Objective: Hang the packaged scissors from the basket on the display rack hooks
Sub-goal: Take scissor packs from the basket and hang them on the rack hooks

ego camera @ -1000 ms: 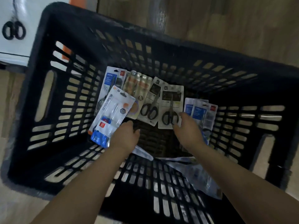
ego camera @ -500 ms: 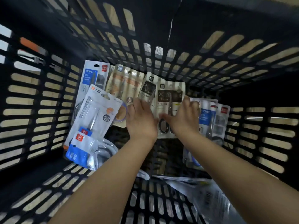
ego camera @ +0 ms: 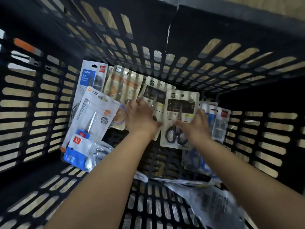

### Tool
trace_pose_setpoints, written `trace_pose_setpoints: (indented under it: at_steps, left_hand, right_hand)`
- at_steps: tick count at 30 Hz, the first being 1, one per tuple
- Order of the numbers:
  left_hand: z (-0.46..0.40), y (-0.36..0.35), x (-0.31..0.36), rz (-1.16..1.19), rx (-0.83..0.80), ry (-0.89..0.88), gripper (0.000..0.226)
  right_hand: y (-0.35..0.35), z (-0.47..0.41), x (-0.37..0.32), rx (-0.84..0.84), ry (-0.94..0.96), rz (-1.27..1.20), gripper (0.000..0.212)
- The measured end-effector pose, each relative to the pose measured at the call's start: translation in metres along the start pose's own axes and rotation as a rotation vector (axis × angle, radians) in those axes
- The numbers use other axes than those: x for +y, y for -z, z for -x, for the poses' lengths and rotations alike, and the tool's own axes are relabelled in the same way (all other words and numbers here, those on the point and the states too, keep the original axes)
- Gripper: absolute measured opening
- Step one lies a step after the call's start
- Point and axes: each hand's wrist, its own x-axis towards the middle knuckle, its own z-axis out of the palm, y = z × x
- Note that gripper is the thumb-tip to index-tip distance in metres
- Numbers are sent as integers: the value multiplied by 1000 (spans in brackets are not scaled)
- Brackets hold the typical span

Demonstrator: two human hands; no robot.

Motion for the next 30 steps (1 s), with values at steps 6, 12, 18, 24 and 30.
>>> trace_pose_setpoints:
  at_steps: [6,12,18,24,30]
  left_hand:
    - [-3,6,1,178,-49,79,100]
    - [-3,10,-9,564,-78,103,26]
    - [24,13,-15,700,-158,132,31]
    - [74,58,-25,872,-100,205,38]
    - [155,159,-32,1012,31,267,25]
  right_hand:
    - [8,5,3,-42,-77,-83,52]
    - [10,9,6,-120,-161,-225,25]
    - [12,28,-2,-160,-196,-284,10]
    - [41,75,-28,-178,-229,-299,52]
    - [97,155,-110,-261,-108,-261,61]
